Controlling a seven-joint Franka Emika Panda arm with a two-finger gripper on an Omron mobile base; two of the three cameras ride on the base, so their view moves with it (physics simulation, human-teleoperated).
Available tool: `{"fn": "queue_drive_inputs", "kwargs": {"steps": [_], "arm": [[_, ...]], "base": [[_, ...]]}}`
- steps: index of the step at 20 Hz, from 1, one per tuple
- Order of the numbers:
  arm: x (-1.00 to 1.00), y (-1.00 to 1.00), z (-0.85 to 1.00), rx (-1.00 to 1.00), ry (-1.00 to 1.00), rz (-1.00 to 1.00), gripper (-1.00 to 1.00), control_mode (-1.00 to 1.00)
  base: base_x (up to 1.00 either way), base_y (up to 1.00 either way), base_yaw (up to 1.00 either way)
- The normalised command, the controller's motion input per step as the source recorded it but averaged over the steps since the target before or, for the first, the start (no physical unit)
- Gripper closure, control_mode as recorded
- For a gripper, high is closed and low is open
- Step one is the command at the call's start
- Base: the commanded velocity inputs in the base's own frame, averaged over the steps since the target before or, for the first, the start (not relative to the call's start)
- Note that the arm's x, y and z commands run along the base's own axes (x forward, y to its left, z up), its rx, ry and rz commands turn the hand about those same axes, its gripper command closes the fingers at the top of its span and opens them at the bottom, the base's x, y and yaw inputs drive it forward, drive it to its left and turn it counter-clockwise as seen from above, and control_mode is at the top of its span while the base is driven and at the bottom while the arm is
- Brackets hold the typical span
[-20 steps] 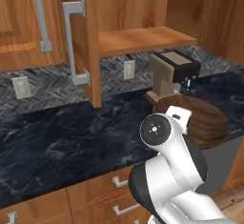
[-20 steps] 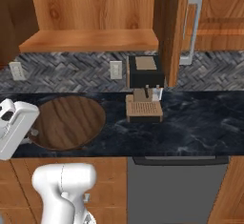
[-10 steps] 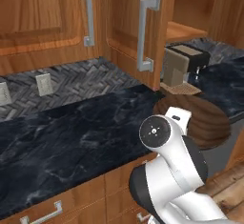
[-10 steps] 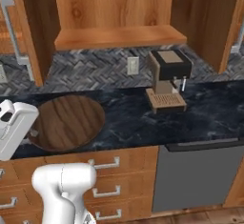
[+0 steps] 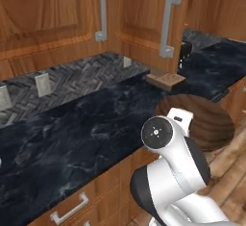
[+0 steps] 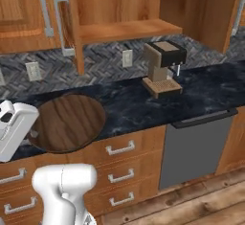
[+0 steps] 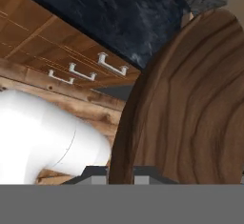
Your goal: Pick up the bowls from the cabinet and place each bowl in front of a stool on the dining counter.
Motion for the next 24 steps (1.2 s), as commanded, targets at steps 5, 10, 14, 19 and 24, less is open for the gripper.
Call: {"fn": "queue_drive_inputs", "kwargs": {"steps": [5,10,14,19,24], "arm": [[0.0,0.0,0.0,0.0,0.0,0.0,1.0,1.0],[0.0,0.0,0.0,0.0,0.0,0.0,1.0,1.0],[0.0,0.0,0.0,0.0,0.0,0.0,1.0,1.0],[0.0,0.0,0.0,0.0,0.0,0.0,1.0,1.0],[0.0,0.0,0.0,0.0,0.0,0.0,1.0,1.0]], "base": [[-0.8,0.35,-0.5],[-0.62,0.22,-0.57],[-0.27,0.04,-0.76],[-0.35,0.0,-0.8],[-0.41,0.0,-0.78]]}}
